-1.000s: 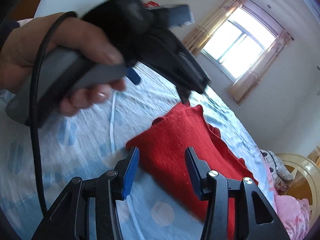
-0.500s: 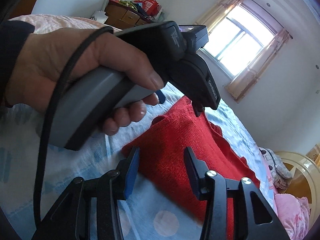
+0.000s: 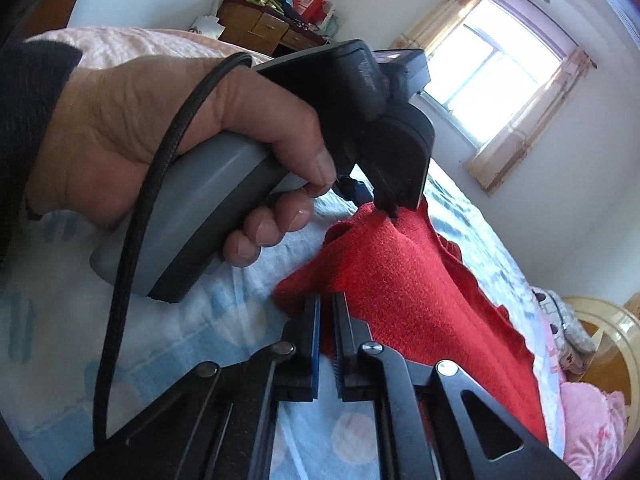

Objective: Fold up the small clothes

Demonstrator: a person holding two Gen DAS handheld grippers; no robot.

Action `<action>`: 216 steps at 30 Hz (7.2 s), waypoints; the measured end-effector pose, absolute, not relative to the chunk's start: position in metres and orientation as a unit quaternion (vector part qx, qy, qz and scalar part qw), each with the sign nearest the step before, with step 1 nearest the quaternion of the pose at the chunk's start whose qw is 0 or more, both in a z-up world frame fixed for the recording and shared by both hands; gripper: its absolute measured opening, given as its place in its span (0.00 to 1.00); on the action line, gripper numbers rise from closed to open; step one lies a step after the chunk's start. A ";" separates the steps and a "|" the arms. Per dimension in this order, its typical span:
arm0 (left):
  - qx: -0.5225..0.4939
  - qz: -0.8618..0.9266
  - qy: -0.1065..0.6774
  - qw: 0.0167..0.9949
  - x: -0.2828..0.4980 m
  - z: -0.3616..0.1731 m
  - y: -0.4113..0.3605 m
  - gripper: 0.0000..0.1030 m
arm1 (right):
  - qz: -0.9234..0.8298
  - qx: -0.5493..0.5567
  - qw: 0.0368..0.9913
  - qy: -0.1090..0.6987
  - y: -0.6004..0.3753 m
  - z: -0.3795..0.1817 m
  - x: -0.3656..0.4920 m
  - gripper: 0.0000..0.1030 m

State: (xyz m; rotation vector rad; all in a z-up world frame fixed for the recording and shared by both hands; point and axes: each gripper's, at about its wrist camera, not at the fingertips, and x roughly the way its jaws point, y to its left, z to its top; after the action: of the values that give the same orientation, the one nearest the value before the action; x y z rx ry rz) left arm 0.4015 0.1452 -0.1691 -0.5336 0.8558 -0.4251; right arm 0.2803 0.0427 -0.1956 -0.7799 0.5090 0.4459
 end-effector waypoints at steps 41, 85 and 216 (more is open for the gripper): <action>-0.297 -0.235 0.354 0.855 0.409 -0.080 0.081 0.11 | 0.195 -0.174 0.941 0.215 -0.077 -0.117 0.293 0.02; -0.167 -0.321 0.411 0.837 0.439 -0.074 -0.117 0.11 | 0.093 0.061 0.936 0.335 -0.275 -0.142 0.322 0.01; -0.097 -0.230 0.386 0.888 0.328 -0.142 -0.069 0.93 | 0.135 0.205 0.895 0.373 -0.371 -0.156 0.401 0.58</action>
State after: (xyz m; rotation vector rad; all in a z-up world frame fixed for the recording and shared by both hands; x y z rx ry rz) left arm 0.3280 -0.0688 -0.1424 -0.2006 0.8022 -0.4786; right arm 0.4014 -0.3711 -0.1555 0.4256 0.7734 0.2802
